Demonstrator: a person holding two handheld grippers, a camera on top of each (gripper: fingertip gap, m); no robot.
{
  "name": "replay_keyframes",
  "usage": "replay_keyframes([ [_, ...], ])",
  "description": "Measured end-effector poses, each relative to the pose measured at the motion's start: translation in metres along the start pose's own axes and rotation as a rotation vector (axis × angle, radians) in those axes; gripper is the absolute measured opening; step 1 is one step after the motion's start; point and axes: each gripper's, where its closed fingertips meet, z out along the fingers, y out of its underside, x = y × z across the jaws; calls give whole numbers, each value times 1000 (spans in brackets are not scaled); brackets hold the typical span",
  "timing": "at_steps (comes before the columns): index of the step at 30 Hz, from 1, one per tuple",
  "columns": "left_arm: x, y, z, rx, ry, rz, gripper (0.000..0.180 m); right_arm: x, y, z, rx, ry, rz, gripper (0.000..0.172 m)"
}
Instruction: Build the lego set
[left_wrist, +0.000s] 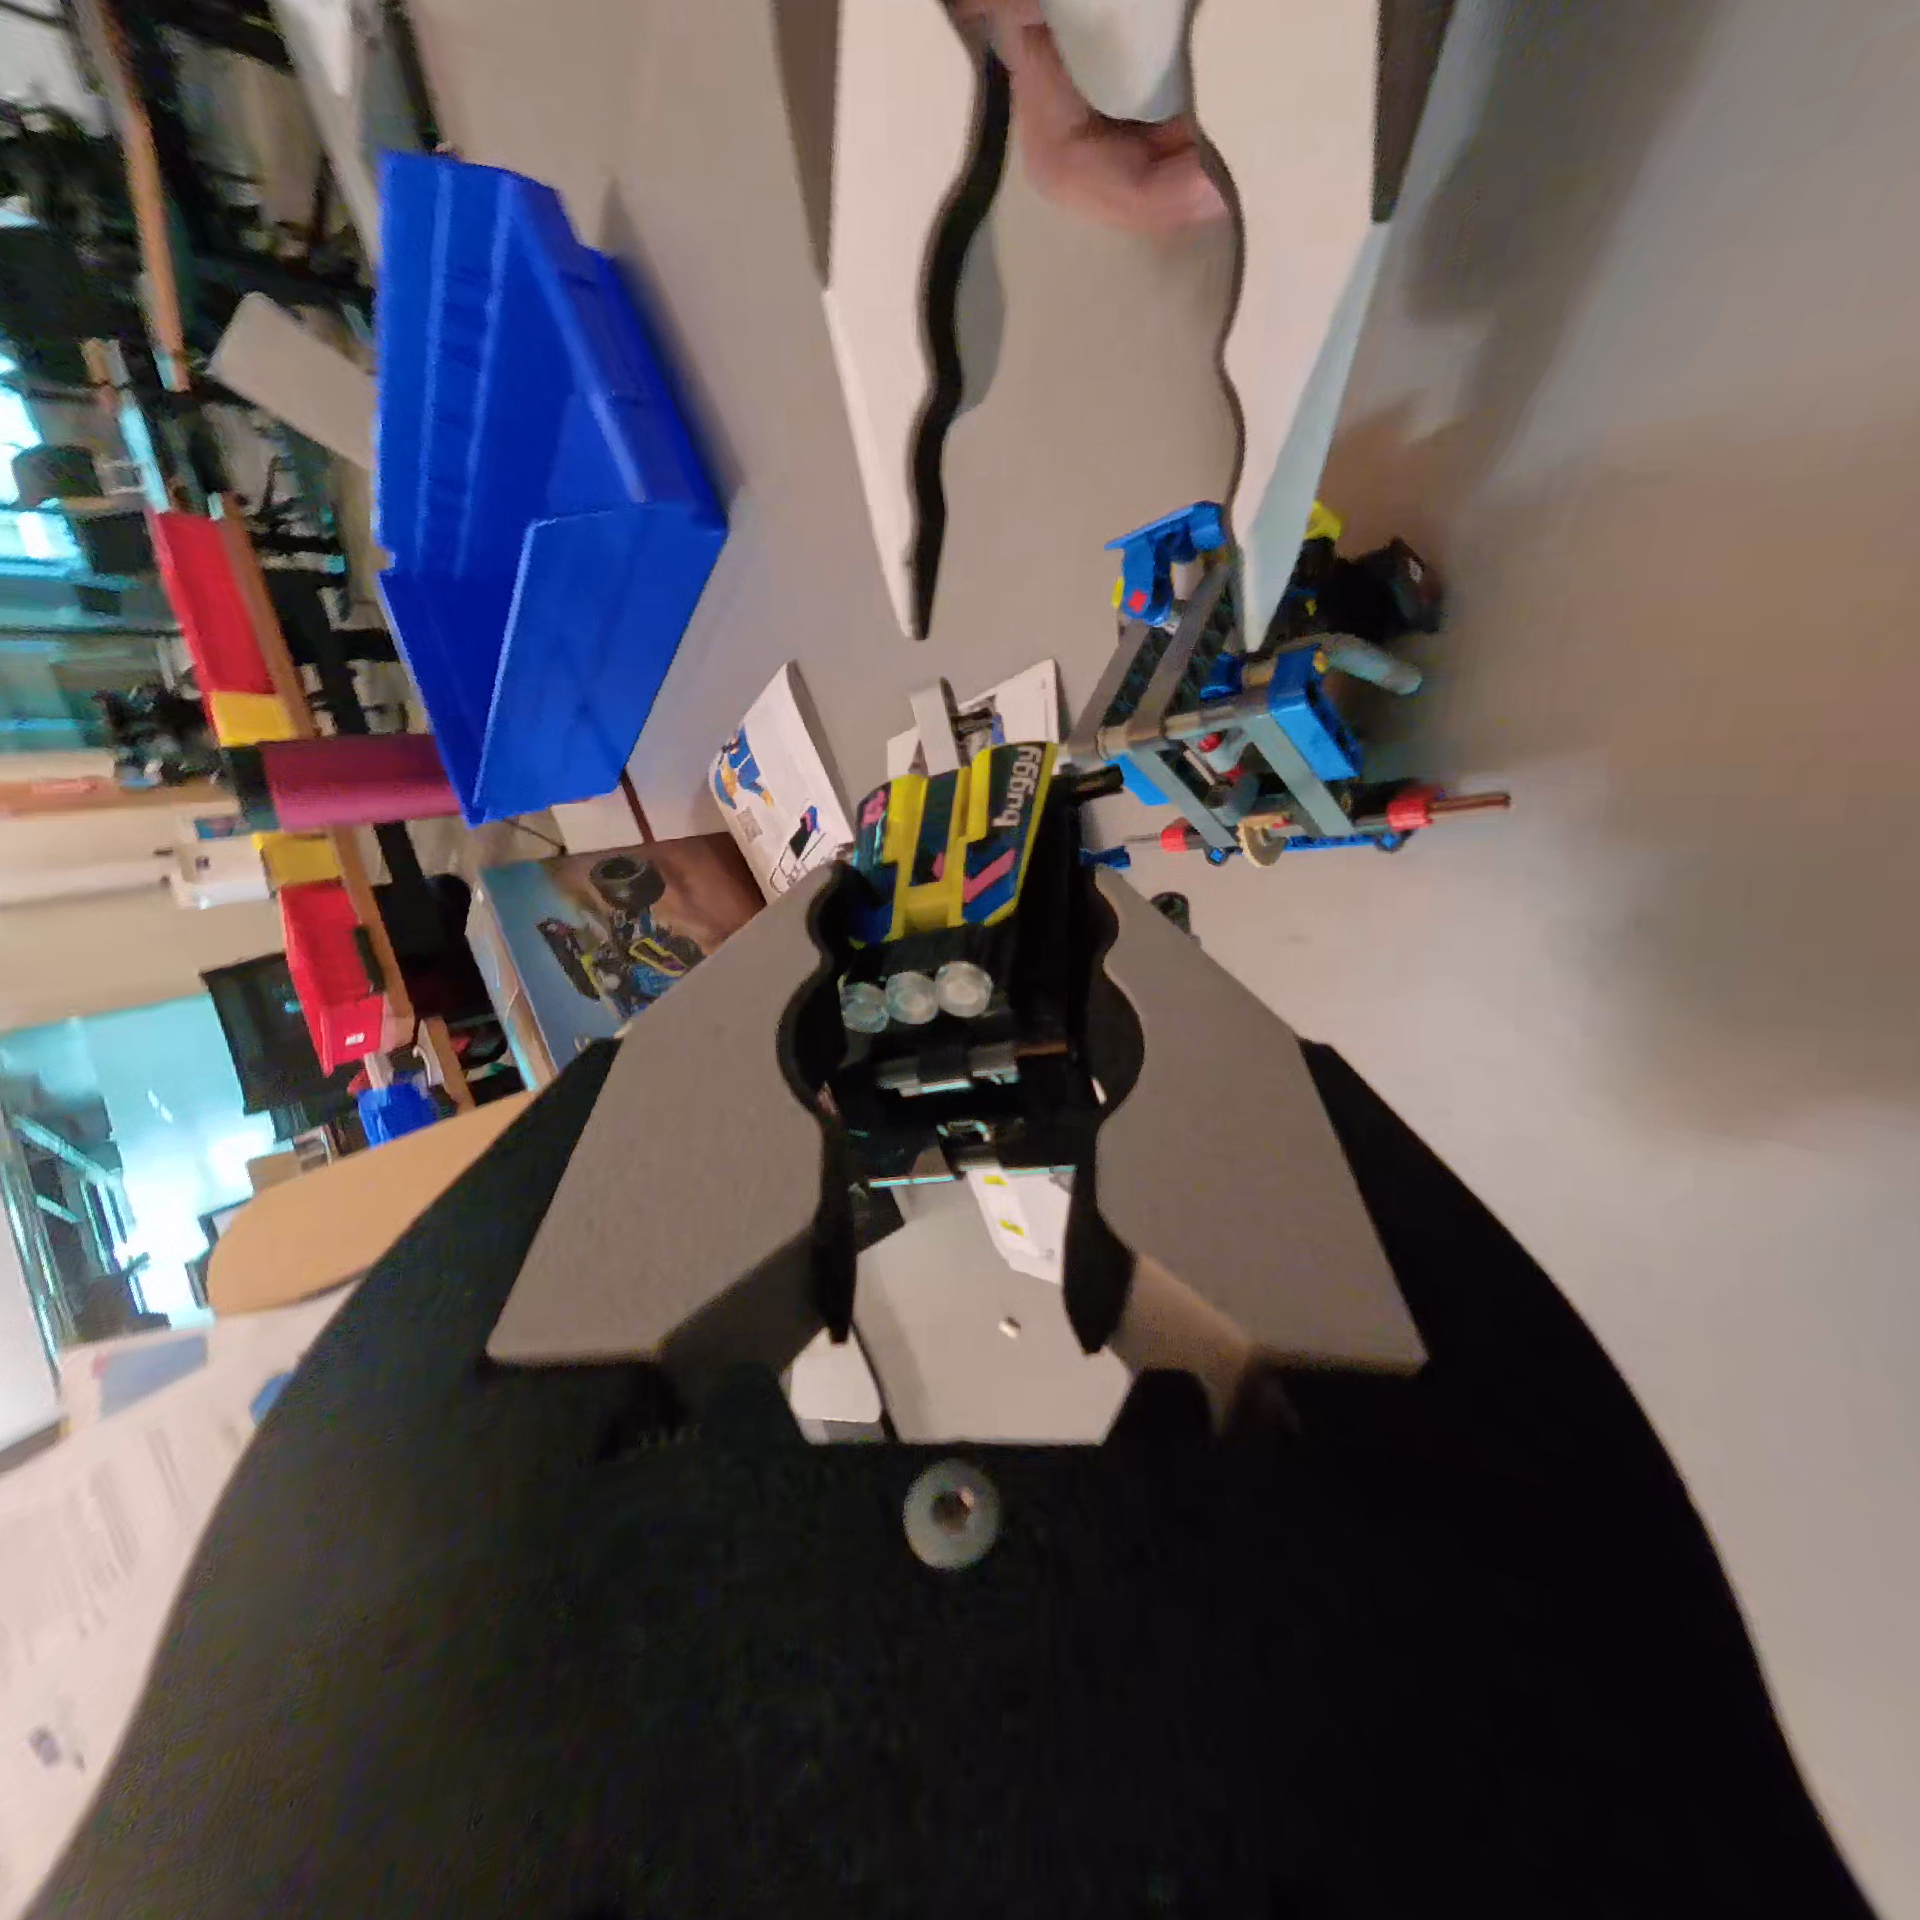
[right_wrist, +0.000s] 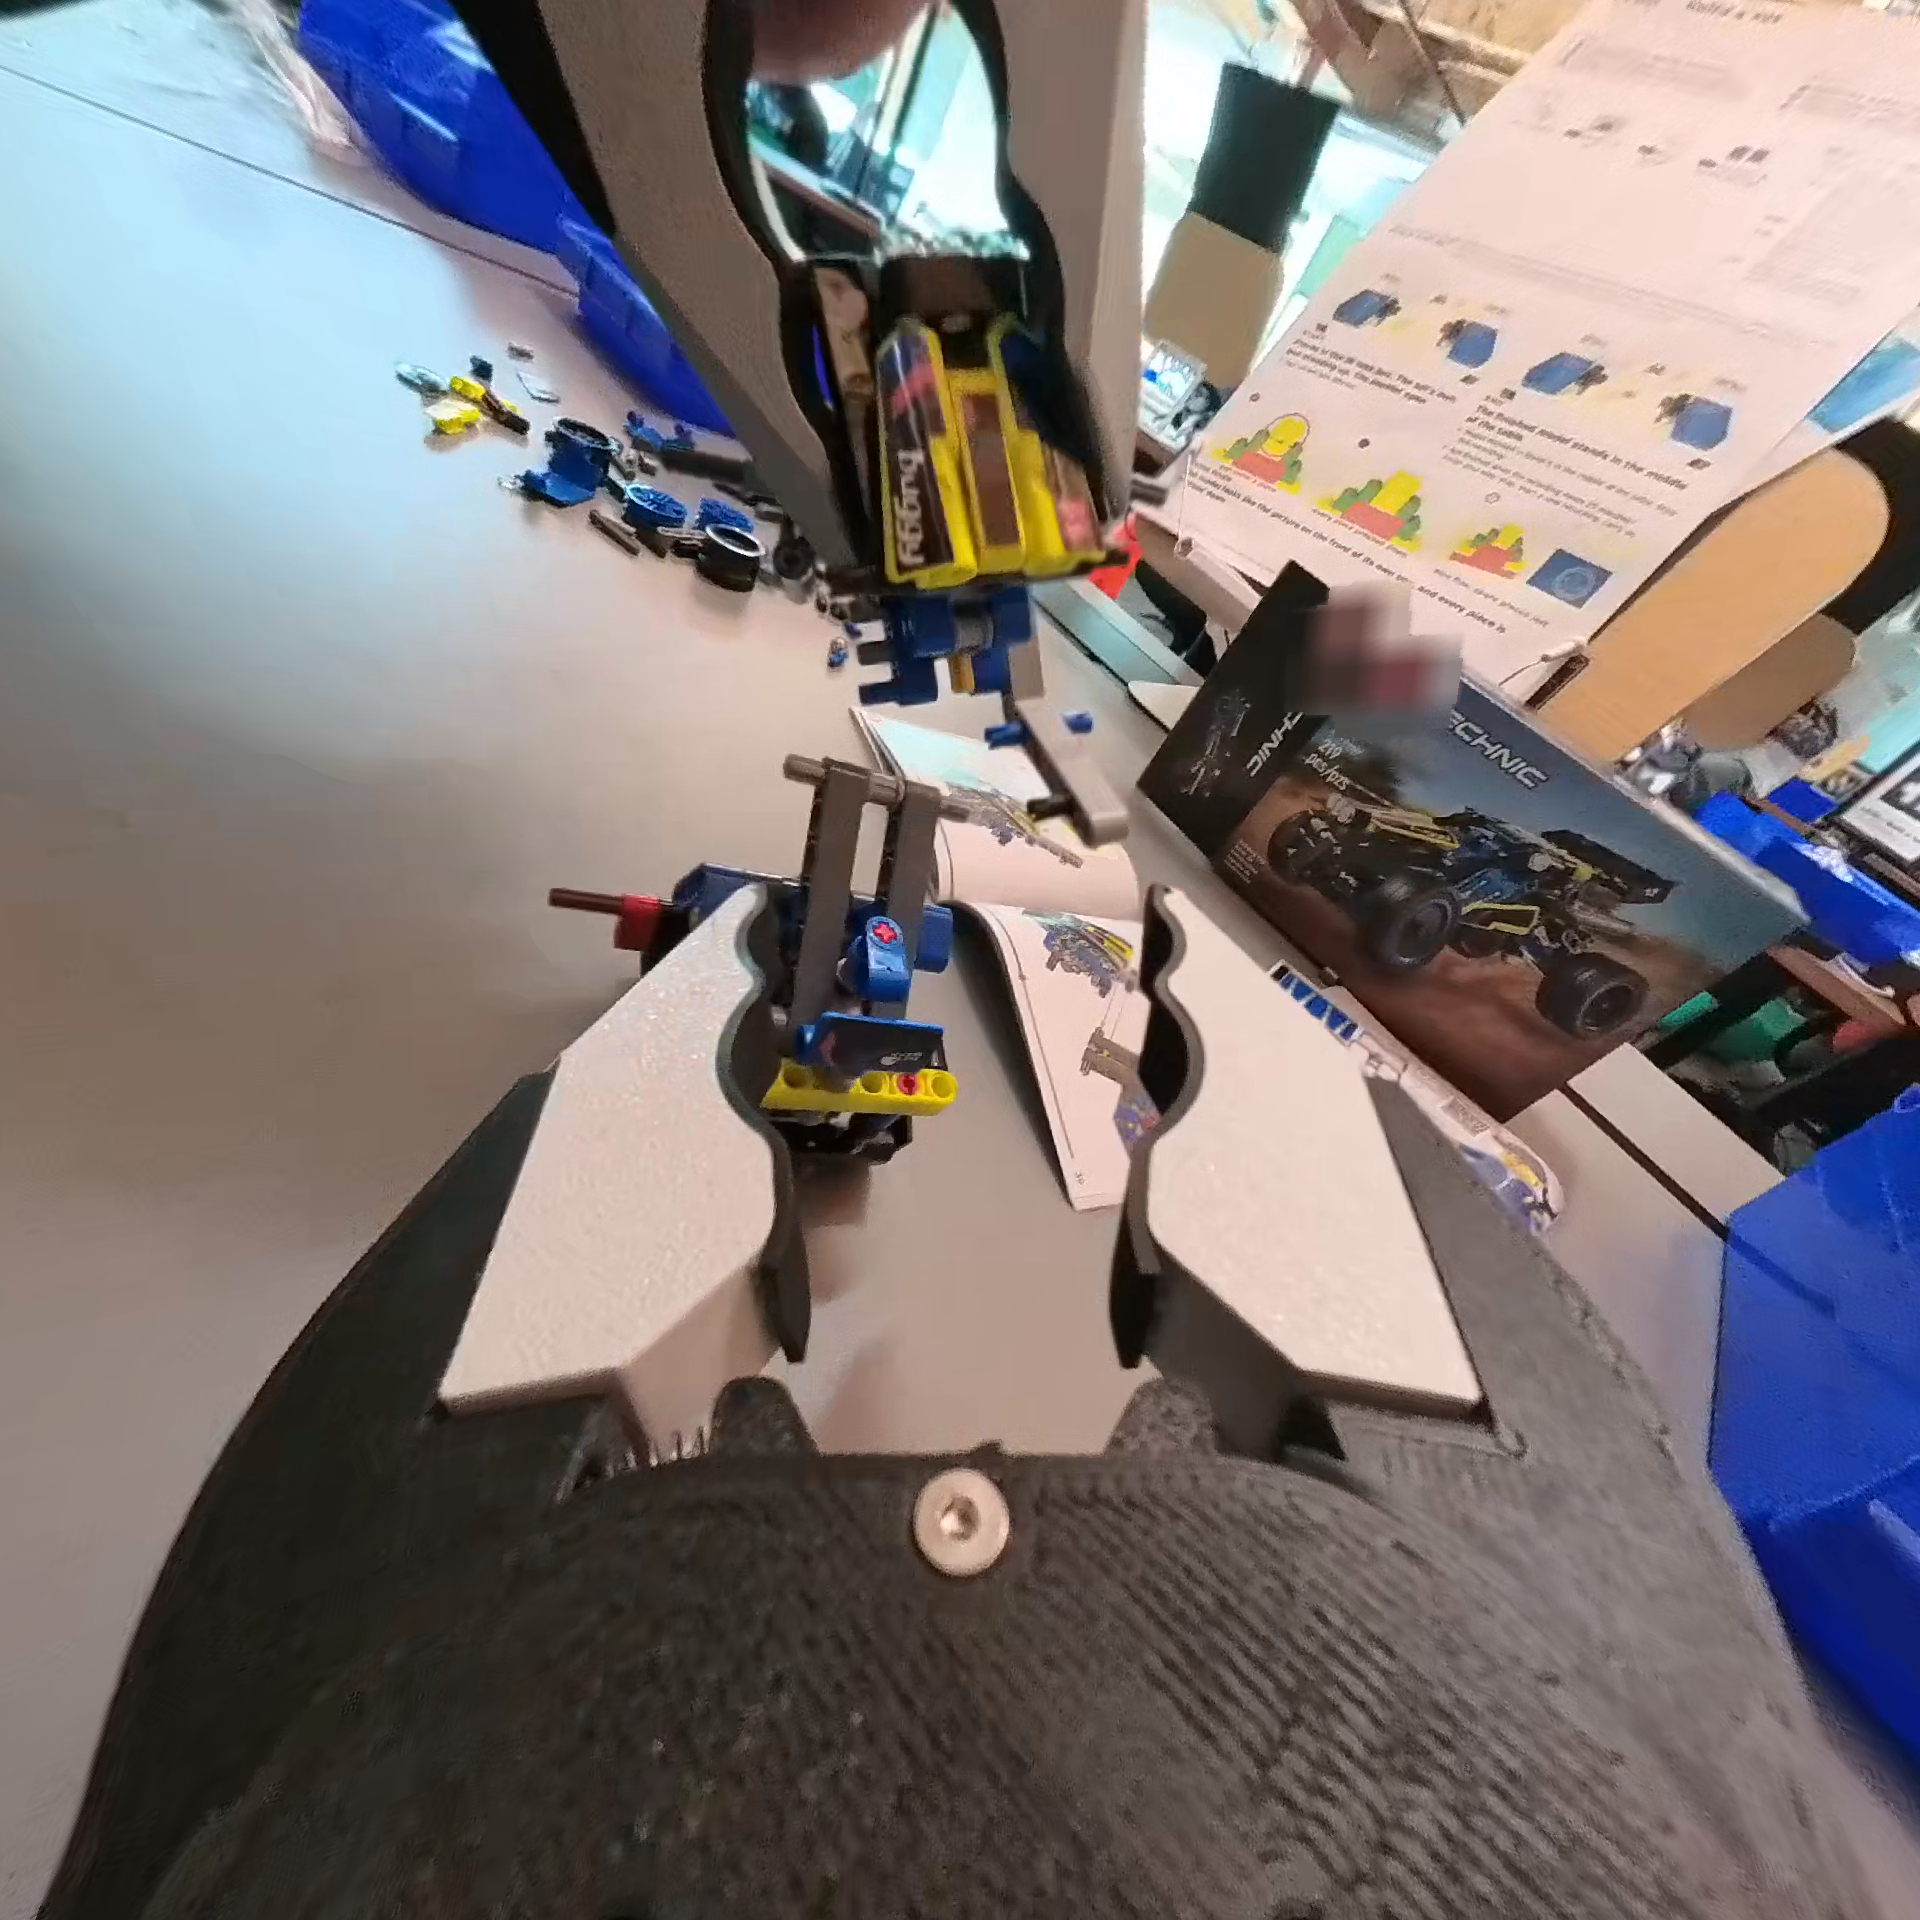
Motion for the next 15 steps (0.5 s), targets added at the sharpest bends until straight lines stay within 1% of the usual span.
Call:
replay_keyframes([
  [1,-1,0,3,-12,32,27,39,2,-1,-1,15,11,-13,65],
  [3,0,-1,7,-21,112,61,40,8,-9,-4,64,54,-64,66],
  [4,2,-3,8,-21,161,65,40,9,-12,-5,82,58,-81,59],
  [5,3,-4,9,-18,201,65,39,9,-15,-5,92,41,-75,57],
  [6,1,-5,10,-19,229,60,39,7,-14,-4,87,10,-52,60],
  [8,-4,-6,13,-37,284,40,39,7,-9,0,46,-43,13,71],
  [10,-7,-7,15,-55,346,16,39,2,-10,1,40,-96,75,69],
  [12,-6,-9,17,-82,410,-4,39,3,-3,2,14,-100,90,70],
  [15,-6,-12,21,-132,452,16,39,4,1,1,43,-104,104,64],
])
